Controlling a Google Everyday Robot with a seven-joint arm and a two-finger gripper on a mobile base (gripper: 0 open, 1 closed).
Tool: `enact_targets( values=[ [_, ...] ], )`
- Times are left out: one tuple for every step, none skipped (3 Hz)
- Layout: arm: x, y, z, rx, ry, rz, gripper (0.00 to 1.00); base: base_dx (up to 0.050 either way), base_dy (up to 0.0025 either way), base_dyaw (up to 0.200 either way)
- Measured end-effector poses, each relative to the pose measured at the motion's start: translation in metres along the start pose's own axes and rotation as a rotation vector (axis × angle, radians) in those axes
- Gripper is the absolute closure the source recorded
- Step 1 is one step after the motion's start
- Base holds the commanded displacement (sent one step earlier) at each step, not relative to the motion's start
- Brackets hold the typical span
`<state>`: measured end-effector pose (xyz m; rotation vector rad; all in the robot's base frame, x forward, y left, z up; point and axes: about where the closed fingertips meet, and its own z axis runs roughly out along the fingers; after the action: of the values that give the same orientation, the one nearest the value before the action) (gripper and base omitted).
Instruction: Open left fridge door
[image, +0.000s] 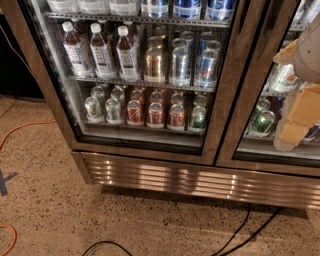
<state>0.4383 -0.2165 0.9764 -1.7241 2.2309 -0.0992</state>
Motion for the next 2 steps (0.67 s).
enact_targets(
  values=[
    [-0.006,-0.01,0.024,-0.068,-0.008,0.035,0.0,0.0,0.0,0.0],
    [-0.02,-0.019,0.083,-0.182,-0.135,0.048,0.0,0.0,0.0,0.0]
  ],
)
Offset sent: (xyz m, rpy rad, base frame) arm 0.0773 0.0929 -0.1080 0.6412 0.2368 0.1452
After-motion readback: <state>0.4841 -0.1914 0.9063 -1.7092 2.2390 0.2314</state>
